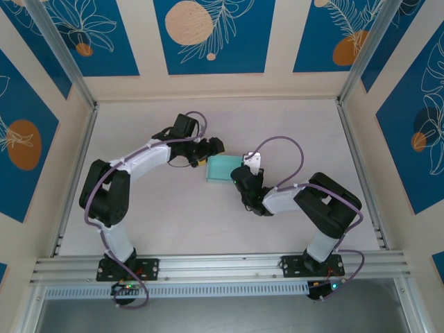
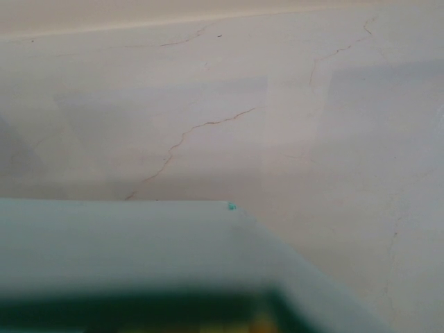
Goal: Fold the paper box
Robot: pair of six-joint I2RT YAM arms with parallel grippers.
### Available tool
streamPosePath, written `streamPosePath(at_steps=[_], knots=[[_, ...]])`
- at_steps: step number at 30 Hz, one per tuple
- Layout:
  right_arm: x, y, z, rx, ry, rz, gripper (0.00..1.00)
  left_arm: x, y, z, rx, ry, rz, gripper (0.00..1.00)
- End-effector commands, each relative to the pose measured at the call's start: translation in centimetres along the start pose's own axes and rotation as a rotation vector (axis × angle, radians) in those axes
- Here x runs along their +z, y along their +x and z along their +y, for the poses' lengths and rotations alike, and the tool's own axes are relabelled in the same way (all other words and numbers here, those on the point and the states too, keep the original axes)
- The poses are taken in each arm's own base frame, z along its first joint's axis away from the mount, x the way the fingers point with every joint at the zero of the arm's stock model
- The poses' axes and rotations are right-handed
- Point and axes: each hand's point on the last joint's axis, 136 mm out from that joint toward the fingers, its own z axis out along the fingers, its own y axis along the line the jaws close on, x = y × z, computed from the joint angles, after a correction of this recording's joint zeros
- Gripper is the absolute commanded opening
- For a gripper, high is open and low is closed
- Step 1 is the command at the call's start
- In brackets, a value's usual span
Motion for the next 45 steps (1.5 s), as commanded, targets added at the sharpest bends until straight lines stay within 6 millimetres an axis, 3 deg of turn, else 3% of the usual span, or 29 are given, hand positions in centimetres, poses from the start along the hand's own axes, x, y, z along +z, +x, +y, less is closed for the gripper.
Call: streamPosePath(at_steps=[1, 12, 20, 26, 34, 45], knots=[[-0.3, 6.9, -0.7, -0.183, -0.025, 0.208, 0.04, 1.6, 0.7, 1.1, -0.030, -0.009, 0.044, 0.85], [-0.3, 7.0, -0.8, -0.187, -0.025, 0.209, 0.04, 2.0, 0.5, 0.5, -0.033, 0.030, 0.045, 0.72], [-0.9, 7.1, -0.6, -0.201, -0.025, 0.234, 0.06, 1.2, 1.1, 3.9, -0.004, -0.128, 0.012, 0.70], [-2.5, 5.9, 0.1, -0.250, -0.021, 0.224, 0.26, 0.4, 1.4, 5.0, 0.021, -0.190, -0.026, 0.69], [-4.4, 4.3, 0.6, -0.271, -0.057, 0.220, 0.58, 0.9, 1.7, 5.7, 0.009, -0.203, -0.030, 0.69], [-7.9, 2.5, 2.1, -0.255, -0.269, 0.244, 0.82, 0.8, 1.3, 5.4, 0.004, -0.216, -0.061, 0.68]])
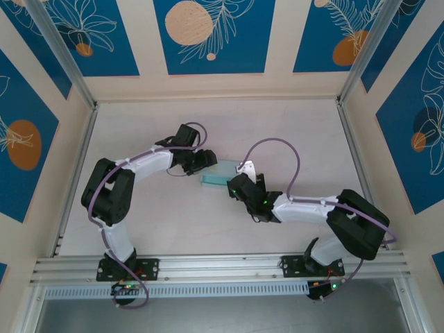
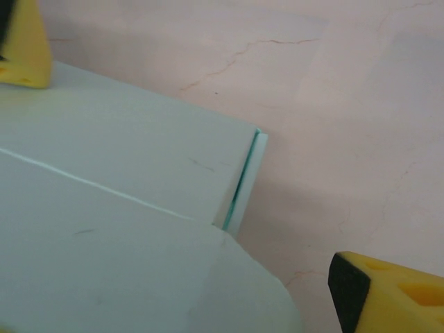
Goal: Fold the paper box
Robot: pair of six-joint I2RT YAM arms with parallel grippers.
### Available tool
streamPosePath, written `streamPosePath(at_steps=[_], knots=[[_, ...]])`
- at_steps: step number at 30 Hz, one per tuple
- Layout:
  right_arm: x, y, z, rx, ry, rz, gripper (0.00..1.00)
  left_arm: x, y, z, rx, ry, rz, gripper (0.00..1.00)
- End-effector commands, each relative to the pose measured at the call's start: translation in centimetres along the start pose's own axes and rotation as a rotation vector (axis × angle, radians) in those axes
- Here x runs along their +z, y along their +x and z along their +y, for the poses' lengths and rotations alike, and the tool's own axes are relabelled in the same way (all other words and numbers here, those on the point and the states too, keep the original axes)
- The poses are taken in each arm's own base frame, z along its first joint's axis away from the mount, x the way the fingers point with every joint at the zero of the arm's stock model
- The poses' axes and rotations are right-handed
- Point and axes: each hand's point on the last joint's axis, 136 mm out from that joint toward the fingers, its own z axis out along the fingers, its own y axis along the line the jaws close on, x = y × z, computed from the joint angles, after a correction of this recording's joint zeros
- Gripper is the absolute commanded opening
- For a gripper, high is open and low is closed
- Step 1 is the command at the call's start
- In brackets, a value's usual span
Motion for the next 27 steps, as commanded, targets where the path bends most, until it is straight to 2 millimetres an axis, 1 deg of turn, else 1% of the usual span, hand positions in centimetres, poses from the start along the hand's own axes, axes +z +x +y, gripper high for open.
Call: streamPosePath(at_steps=[1, 4, 8, 10, 13, 15, 17, 19, 21, 23, 27], knots=[[-1.5, 0.7, 1.3, -0.031, -0.118, 0.031, 0.83, -0.7, 0.1, -0.3, 0.004, -0.013, -0.021, 0.68], [-3.4, -0.2, 2.0, -0.032, -0.175, 0.010, 0.87, -0.7, 0.1, -0.4, 0.008, -0.017, -0.025, 0.68], [-6.6, -2.4, 2.2, 0.001, -0.258, -0.031, 0.91, -0.9, 0.1, -0.5, 0.011, -0.021, -0.035, 0.68], [-8.0, -3.7, 1.7, 0.045, -0.287, -0.041, 0.92, -1.1, 0.1, -0.6, 0.013, -0.018, -0.040, 0.68], [-9.1, -5.3, 0.0, 0.141, -0.269, 0.011, 0.92, -1.7, -0.1, -1.0, 0.018, -0.011, -0.052, 0.71], [-8.9, -5.5, -1.5, 0.208, -0.224, 0.092, 0.90, -2.1, -0.2, -1.2, 0.024, -0.005, -0.062, 0.76], [-8.2, -5.6, -2.7, 0.270, -0.186, 0.178, 0.87, -2.5, -0.5, -1.5, 0.029, 0.002, -0.074, 0.79], [-7.0, -5.5, -3.6, 0.315, -0.165, 0.251, 0.85, -3.1, -0.8, -1.8, 0.042, -0.001, -0.087, 0.81], [-5.9, -5.7, -4.0, 0.354, -0.167, 0.299, 0.83, -3.7, -1.1, -2.0, 0.056, -0.011, -0.101, 0.84], [-4.8, -6.0, -3.9, 0.396, -0.210, 0.340, 0.83, -4.3, -1.3, -1.9, 0.072, -0.028, -0.115, 0.85], [-2.9, -6.1, -3.4, 0.456, -0.280, 0.420, 0.79, -5.0, -1.4, -0.9, 0.104, -0.081, -0.135, 0.85]])
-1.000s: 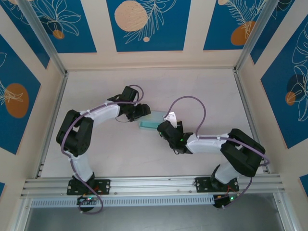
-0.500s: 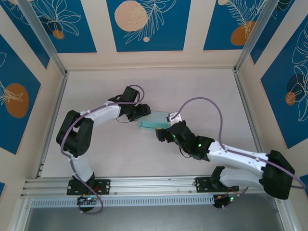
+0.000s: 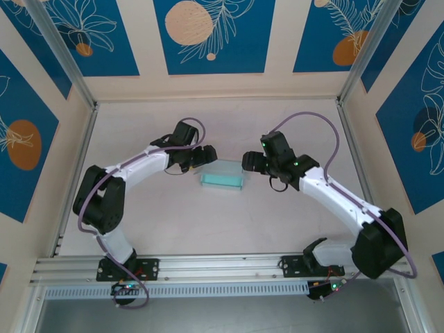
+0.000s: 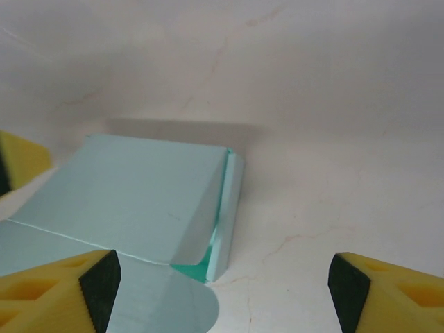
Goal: Fold the paper box
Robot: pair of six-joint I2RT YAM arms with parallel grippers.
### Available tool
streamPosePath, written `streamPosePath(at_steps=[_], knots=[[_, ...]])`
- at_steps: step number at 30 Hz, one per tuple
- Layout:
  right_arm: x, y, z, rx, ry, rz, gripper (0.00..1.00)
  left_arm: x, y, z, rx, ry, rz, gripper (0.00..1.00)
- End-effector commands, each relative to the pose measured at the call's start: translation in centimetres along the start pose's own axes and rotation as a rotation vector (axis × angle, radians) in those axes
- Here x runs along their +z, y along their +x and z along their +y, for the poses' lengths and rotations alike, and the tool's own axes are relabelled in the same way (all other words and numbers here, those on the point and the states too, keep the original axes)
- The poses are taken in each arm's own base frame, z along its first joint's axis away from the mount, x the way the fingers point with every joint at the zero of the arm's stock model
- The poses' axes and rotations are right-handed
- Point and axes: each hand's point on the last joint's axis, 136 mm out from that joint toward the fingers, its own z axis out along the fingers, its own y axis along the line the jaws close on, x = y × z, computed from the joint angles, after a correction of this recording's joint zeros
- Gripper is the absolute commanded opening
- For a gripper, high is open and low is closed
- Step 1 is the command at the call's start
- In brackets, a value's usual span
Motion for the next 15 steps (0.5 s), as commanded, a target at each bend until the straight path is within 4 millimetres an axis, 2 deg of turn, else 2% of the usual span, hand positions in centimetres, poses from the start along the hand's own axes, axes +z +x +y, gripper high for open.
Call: streamPosePath(at_steps=[1, 8, 15], knots=[[0.5, 1.0, 1.9, 0.044, -0.114, 0.133, 0.78, -1.6, -0.4, 0.3, 0.061, -0.051, -0.031, 0.85], [3.4, 2.5, 1.8, 0.069, -0.117, 0.217, 0.77, -0.3, 1.3, 1.2, 0.085, -0.054, 0.040, 0.80], [5.7, 4.2, 1.0, 0.069, -0.087, 0.278, 0.70, 0.9, 2.7, 2.8, 0.072, -0.083, 0.073, 0.74]])
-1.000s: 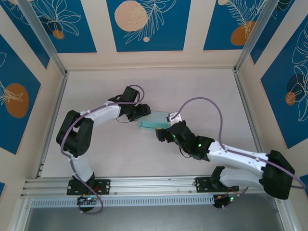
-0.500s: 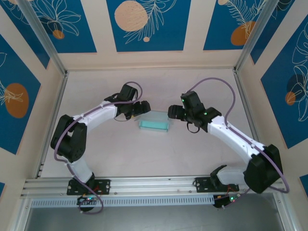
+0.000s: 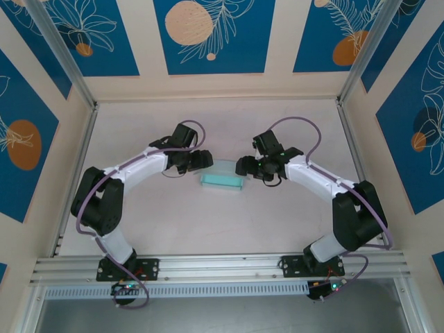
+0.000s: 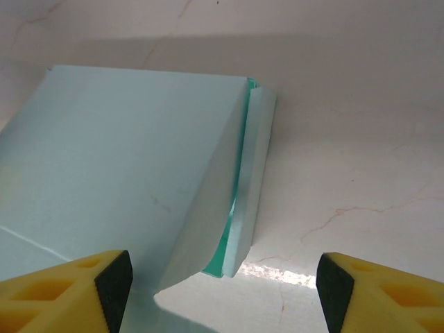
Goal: Fold the paper box
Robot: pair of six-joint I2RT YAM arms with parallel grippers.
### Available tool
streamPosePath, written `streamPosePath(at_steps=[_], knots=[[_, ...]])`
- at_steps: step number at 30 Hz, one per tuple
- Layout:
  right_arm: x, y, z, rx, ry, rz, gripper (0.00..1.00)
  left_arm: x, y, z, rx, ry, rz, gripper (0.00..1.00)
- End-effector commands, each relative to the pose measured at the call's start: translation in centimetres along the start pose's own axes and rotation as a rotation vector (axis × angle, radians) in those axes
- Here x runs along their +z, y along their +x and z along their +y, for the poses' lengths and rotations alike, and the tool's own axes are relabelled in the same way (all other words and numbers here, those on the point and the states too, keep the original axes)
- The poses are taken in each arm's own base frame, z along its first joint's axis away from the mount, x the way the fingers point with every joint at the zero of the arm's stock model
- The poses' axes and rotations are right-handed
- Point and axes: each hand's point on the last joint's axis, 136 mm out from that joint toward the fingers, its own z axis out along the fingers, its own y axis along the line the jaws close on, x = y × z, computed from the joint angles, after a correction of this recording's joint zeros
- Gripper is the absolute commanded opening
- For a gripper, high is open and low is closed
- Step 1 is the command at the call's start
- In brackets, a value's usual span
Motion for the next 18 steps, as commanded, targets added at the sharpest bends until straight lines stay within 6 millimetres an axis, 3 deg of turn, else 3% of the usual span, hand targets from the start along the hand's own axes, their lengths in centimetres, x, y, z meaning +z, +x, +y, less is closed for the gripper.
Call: streamPosePath(at_steps=[1, 12, 18], knots=[[0.8, 0.5, 0.0, 0.006, -0.015, 0.034, 0.69, 1.1, 1.8, 1.2, 0.004, -0.029, 0.049, 0.73], [3.0, 2.2, -1.9, 0.033, 0.023, 0.080, 0.63, 3.3, 4.5, 3.8, -0.043, -0.066, 0.092, 0.69], [3.9, 2.5, -1.6, 0.021, 0.004, 0.093, 0.62, 4.0, 5.2, 4.5, -0.063, -0.079, 0.103, 0.67]])
